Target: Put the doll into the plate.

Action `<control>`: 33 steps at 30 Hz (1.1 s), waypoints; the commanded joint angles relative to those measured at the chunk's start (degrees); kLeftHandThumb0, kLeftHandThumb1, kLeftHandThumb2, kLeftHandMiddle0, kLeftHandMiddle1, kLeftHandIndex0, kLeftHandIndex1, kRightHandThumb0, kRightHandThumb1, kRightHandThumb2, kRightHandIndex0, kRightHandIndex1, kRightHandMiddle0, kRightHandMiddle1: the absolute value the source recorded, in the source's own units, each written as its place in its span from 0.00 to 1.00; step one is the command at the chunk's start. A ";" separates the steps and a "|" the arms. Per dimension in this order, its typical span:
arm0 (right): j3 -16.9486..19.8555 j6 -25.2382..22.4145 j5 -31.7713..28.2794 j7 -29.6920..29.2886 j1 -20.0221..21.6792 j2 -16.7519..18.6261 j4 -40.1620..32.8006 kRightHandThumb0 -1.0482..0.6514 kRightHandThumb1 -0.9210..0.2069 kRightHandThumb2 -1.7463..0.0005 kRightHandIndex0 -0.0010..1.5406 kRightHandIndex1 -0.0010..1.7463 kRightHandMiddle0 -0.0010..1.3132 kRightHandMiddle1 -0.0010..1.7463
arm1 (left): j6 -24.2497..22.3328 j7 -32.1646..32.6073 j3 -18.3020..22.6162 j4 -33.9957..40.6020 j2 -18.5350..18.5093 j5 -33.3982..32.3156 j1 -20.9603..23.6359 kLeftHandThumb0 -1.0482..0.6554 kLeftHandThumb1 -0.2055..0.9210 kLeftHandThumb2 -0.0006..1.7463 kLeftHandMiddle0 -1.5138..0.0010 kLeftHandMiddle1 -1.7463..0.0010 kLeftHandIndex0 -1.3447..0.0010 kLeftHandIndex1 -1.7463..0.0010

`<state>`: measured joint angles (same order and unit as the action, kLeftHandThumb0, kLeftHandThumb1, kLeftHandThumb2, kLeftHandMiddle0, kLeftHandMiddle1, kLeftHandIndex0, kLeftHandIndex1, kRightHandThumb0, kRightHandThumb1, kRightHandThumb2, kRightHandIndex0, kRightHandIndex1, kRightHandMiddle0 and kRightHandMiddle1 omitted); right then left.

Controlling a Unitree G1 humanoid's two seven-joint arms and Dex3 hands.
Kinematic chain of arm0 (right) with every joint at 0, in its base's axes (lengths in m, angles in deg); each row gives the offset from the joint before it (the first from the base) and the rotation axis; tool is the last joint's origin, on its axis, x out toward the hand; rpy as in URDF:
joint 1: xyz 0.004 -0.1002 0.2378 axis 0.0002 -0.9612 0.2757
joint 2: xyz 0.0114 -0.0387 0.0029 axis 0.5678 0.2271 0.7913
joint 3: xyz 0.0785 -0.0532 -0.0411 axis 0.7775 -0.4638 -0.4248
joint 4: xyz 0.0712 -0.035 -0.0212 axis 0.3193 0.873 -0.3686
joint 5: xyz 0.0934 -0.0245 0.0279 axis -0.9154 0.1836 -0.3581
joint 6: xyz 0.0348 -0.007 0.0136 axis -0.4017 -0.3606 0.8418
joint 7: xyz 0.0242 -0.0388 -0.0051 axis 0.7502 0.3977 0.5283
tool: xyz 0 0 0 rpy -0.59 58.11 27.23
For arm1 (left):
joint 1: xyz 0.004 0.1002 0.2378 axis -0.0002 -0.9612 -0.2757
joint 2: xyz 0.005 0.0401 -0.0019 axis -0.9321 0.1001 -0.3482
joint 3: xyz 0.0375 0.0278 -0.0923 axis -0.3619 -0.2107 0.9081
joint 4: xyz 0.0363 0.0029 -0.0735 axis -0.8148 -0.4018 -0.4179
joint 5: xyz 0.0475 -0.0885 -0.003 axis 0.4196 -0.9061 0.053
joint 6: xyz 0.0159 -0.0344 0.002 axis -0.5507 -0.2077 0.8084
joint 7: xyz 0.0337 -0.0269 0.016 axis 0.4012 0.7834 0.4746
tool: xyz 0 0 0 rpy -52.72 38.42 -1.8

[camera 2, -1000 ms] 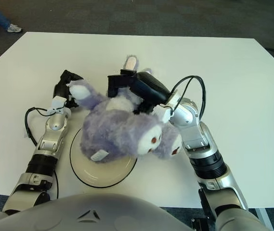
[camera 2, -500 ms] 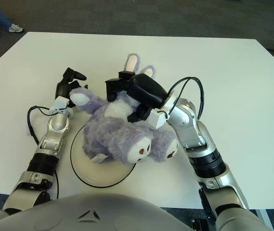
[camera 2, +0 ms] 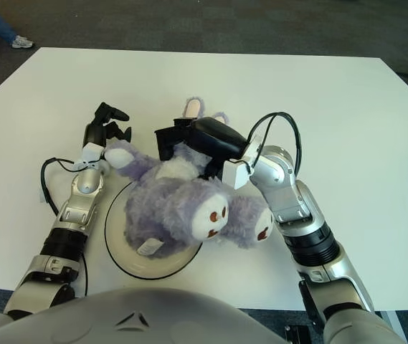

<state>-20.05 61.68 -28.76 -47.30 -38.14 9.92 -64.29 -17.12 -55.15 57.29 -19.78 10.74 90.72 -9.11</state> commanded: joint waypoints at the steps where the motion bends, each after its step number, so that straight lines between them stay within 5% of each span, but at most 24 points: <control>1: 1.09 -0.80 -1.00 0.69 0.76 -0.95 -1.91 0.70 0.78 0.10 0.52 1.00 0.60 0.90 | -0.89 -0.08 -0.11 -2.28 1.21 -0.50 -2.08 0.49 0.62 0.62 0.56 0.00 0.71 0.03; 7: 1.31 -4.48 -1.39 1.95 1.21 -1.36 -3.73 0.62 0.68 0.20 0.48 1.00 0.54 0.81 | 0.99 1.00 0.35 -6.41 0.86 -0.18 -0.56 0.60 0.50 0.71 0.60 0.00 0.68 0.06; 11: 1.19 -6.56 -1.44 2.61 1.31 -1.44 -4.78 0.61 0.55 0.25 0.35 1.00 0.40 0.95 | 1.54 1.59 0.31 -7.20 0.74 0.38 -0.24 0.61 0.50 0.72 0.61 0.00 0.68 0.06; 17: 0.91 -10.50 -3.90 4.89 1.13 -1.59 -6.16 0.61 0.38 0.37 0.24 1.00 0.28 0.99 | 3.41 3.20 0.08 -9.47 0.31 1.58 0.59 0.61 0.51 0.70 0.63 0.00 0.69 0.06; 19: 0.81 -10.86 -4.77 5.62 1.26 -1.74 -6.25 0.75 0.33 0.42 0.25 1.00 0.12 0.92 | 4.21 3.62 -0.05 -10.31 0.05 2.01 0.87 0.61 0.52 0.70 0.63 0.00 0.69 0.06; 21: 0.79 -10.83 -5.35 6.16 1.33 -1.86 -6.23 0.78 0.26 0.49 0.23 0.99 0.08 0.88 | 4.60 3.83 -0.16 -11.06 -0.16 2.32 1.11 0.61 0.52 0.70 0.63 0.00 0.69 0.05; 24: 0.72 -10.40 -6.02 6.69 1.36 -1.98 -6.05 0.60 0.50 0.39 0.08 0.89 0.02 0.75 | 4.86 3.96 -0.36 -11.57 -0.38 2.65 1.23 0.61 0.51 0.71 0.63 0.00 0.69 0.05; 27: 0.54 -10.10 -6.29 7.31 1.50 -2.33 -5.77 0.55 0.62 0.34 0.03 0.79 0.01 0.63 | 5.06 3.75 -0.45 -11.52 -0.48 2.56 1.15 0.61 0.51 0.71 0.63 0.00 0.68 0.06; 33: 0.81 -9.49 -6.12 7.75 1.41 -3.00 -5.58 0.52 0.67 0.32 0.00 0.62 0.00 0.51 | 6.30 3.39 -0.54 -12.16 -0.62 2.25 1.30 0.61 0.50 0.71 0.64 0.00 0.66 0.07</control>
<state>-19.64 51.39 -34.31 -40.02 -37.59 7.84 -69.72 -12.19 -51.77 57.22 -28.52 10.16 92.61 -4.62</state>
